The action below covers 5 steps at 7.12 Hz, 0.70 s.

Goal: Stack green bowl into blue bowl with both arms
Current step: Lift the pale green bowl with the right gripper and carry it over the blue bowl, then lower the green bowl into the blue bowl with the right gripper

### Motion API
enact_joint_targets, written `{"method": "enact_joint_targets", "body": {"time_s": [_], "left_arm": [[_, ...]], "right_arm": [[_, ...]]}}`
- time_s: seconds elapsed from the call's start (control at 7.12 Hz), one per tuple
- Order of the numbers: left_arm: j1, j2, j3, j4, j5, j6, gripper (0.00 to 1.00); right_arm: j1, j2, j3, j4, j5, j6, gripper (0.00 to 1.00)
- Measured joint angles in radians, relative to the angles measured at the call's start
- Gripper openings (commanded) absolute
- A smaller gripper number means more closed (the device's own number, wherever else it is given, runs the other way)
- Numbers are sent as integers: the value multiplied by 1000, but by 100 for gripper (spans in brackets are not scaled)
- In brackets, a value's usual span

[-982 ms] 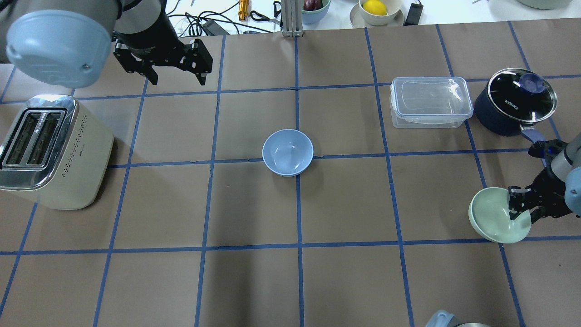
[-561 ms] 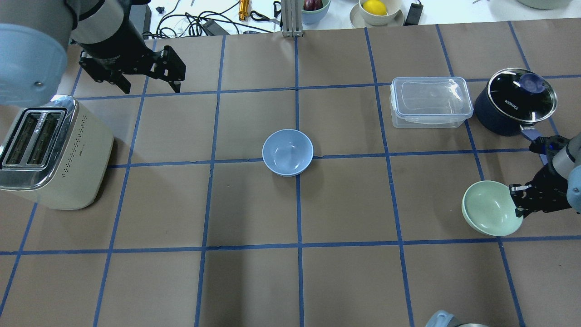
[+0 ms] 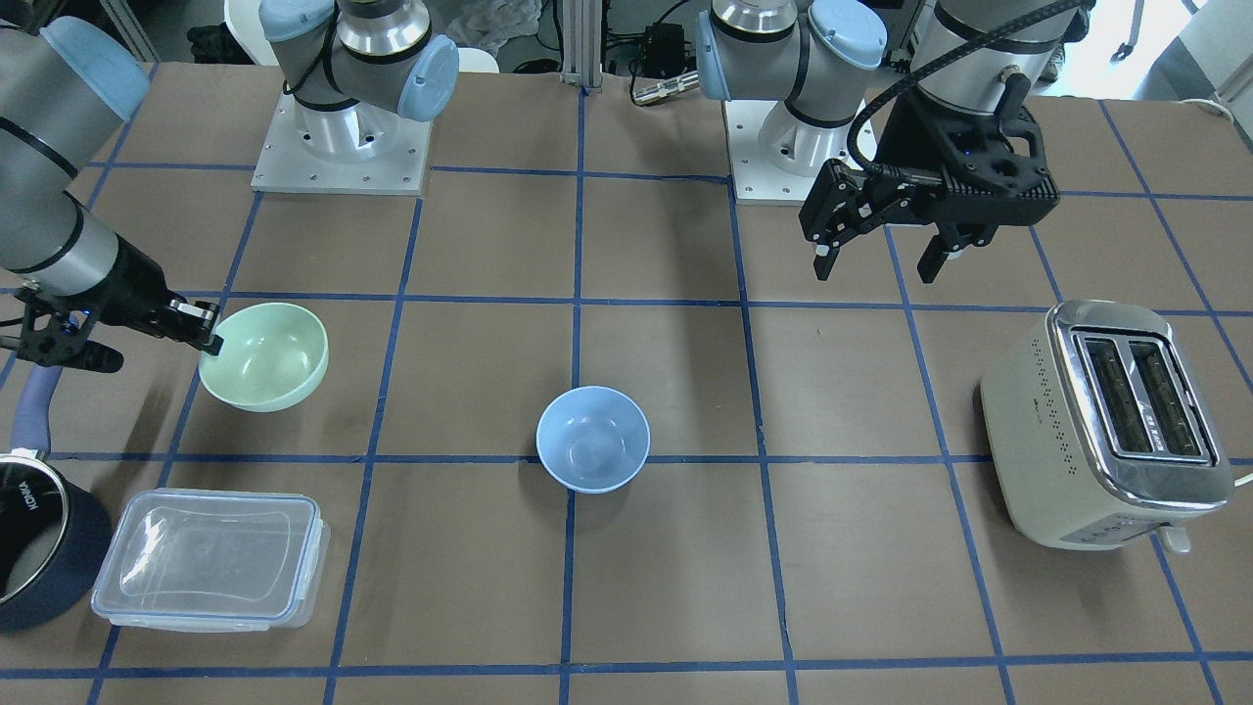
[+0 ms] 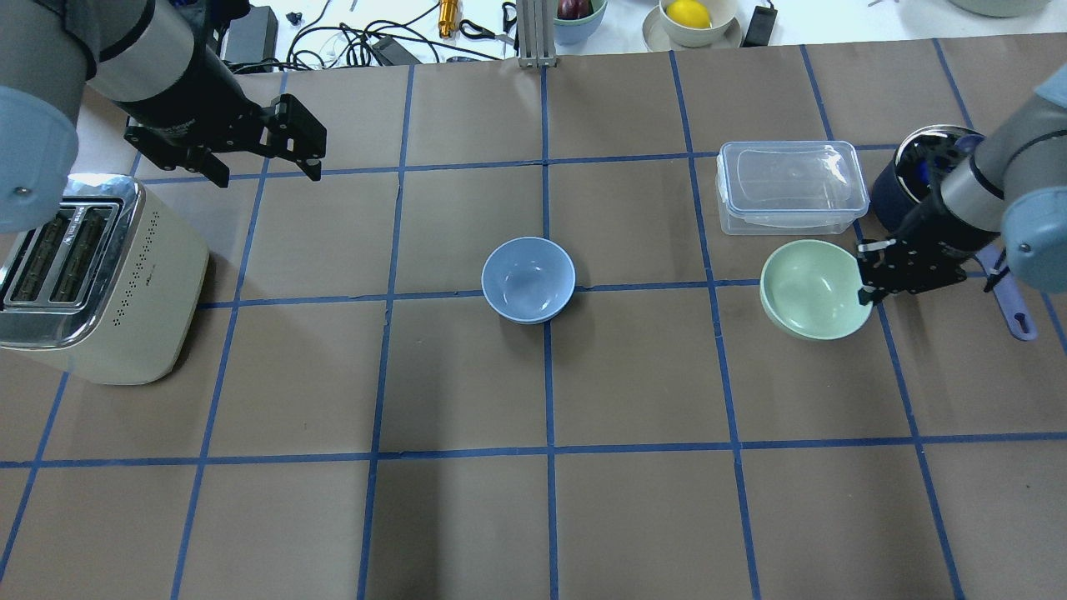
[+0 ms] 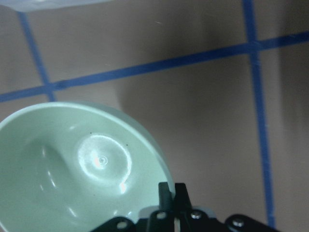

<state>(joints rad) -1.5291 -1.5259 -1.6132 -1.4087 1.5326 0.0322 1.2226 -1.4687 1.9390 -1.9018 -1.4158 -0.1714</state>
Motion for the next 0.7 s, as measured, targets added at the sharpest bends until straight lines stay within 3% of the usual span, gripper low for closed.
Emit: {"method": "enact_joint_targets", "body": {"time_s": [0.28,0.7], "left_arm": [[-6,0,3,2,24,-2,100],[-12,2,-4,6,40,-7,100]], "right_arm": [[236,76,-98,-53,128,288,0],[498,246,-227,-164,110,544,0]]}}
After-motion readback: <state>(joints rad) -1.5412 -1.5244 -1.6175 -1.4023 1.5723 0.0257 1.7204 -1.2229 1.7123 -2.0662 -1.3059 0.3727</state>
